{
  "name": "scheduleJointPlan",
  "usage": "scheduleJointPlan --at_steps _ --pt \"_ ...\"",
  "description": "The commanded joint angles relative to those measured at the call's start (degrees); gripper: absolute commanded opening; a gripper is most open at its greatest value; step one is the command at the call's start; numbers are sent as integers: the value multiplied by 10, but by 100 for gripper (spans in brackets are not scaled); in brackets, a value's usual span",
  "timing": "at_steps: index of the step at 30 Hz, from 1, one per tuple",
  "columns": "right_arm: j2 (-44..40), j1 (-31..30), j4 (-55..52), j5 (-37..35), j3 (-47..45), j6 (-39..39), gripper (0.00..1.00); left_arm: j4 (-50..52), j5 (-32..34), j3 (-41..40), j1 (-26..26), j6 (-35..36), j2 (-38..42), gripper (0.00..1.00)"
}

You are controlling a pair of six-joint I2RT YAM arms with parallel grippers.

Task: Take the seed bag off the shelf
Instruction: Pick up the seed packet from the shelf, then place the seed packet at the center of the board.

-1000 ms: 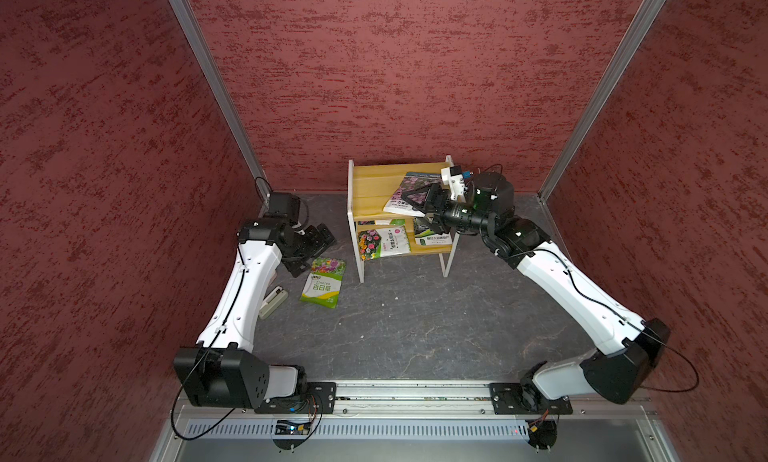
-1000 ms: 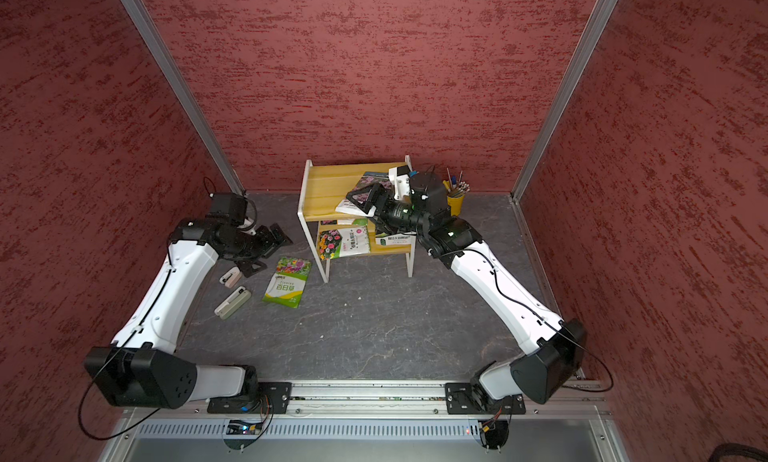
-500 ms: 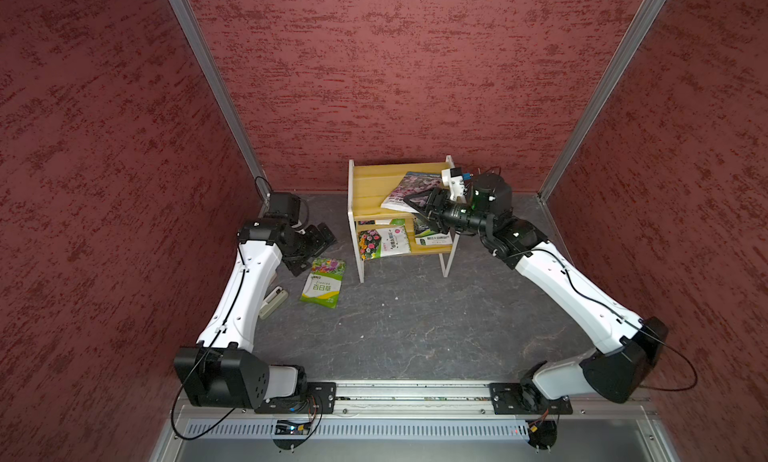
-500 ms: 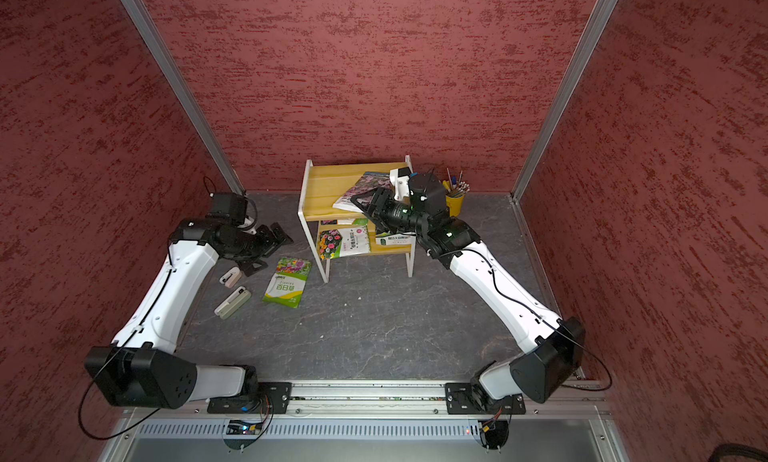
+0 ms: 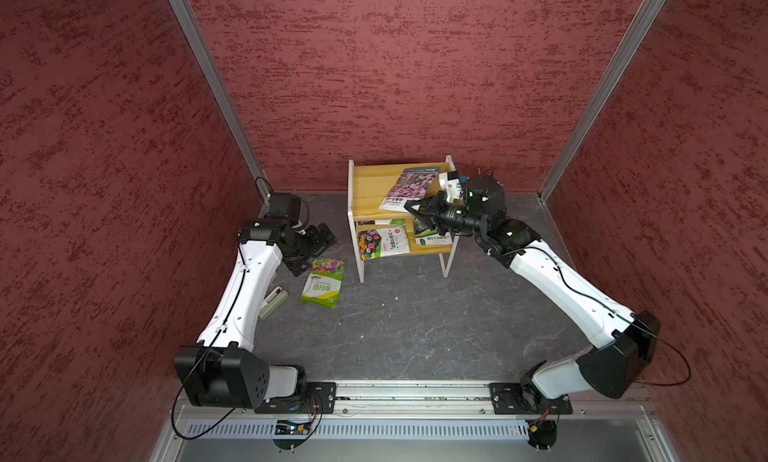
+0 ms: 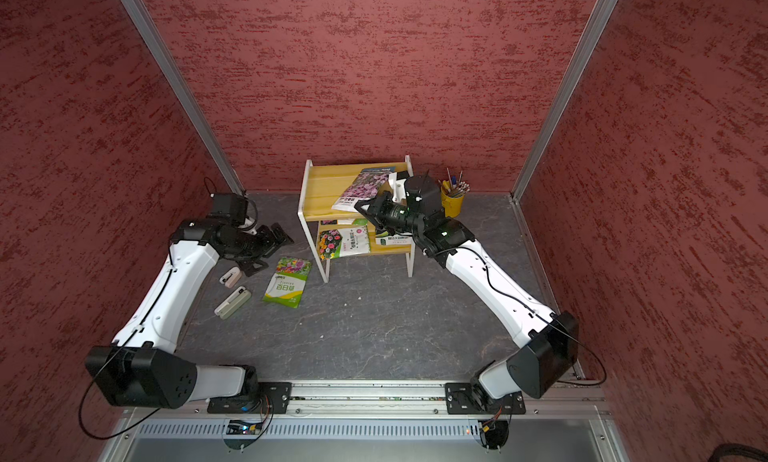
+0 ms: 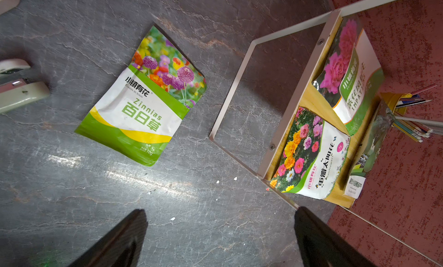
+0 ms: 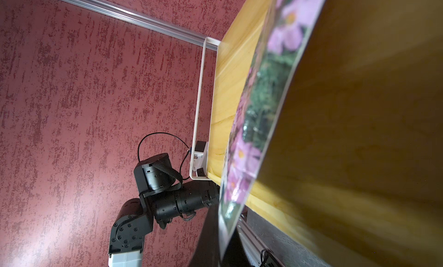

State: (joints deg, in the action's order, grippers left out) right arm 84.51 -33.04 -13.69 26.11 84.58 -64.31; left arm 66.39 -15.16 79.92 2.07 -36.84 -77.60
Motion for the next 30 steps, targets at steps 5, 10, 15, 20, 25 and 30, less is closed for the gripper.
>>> scheduleJointPlan --at_steps 5,10,15,20,25,30 --pt "5 1 12 10 34 19 0 1 -1 2 4 4 6 100" --pt "45 12 -55 25 163 57 0 3 -1 8 3 5 3 100" --pt "54 78 -80 54 220 58 0 4 -2 16 3 5 0 100" --pt "17 227 -120 125 209 74 0 7 1 20 1 5 3 100" --pt "-47 386 -121 211 104 82 0 8 2 11 2 2 10 100" --pt "-91 464 -102 256 -53 112 0 8 4 6 4 -2 13 100"
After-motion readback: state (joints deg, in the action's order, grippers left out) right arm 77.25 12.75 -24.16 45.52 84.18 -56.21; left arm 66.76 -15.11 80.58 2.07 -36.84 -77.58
